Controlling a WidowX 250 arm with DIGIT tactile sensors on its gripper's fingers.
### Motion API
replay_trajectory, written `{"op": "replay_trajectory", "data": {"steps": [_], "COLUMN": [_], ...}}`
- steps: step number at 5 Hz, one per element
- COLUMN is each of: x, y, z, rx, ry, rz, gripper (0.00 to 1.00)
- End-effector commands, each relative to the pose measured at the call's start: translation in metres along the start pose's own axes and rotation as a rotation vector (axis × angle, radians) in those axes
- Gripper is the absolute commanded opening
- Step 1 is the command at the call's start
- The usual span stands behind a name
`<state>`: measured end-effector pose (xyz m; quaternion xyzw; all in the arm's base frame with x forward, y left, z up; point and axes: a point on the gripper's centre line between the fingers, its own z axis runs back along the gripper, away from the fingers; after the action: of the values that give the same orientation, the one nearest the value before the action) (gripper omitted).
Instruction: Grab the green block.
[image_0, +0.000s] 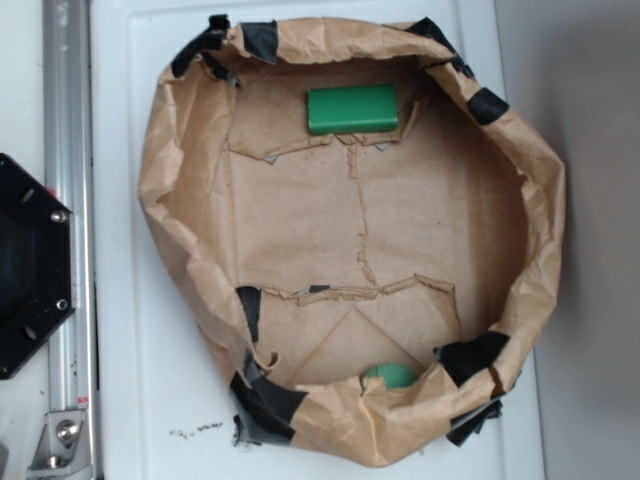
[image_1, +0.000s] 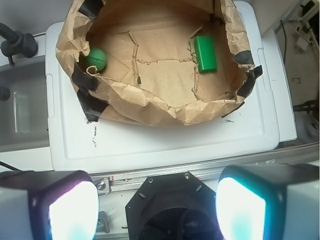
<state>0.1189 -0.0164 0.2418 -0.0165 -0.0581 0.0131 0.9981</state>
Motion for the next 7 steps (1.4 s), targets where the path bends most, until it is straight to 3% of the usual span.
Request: {"op": "replay_trajectory", "data": {"steps": [1, 2, 3, 4, 7], "x": [0.069, 0.098, 0.124, 0.136, 0.136], "y": [0.032, 0.040, 0.046, 0.057, 0.057], "z": [-0.042, -0.083, -0.137, -0.164, -0.164], "rx": [0.096, 0.116, 0.128, 0.136, 0.136], "ry": [-0.142, -0.102, -0.015, 0.031, 0.031], "rz": [-0.228, -0.178, -0.147, -0.115, -0.115], "gripper": [1.00, 1.00, 1.00, 1.00, 1.00]}}
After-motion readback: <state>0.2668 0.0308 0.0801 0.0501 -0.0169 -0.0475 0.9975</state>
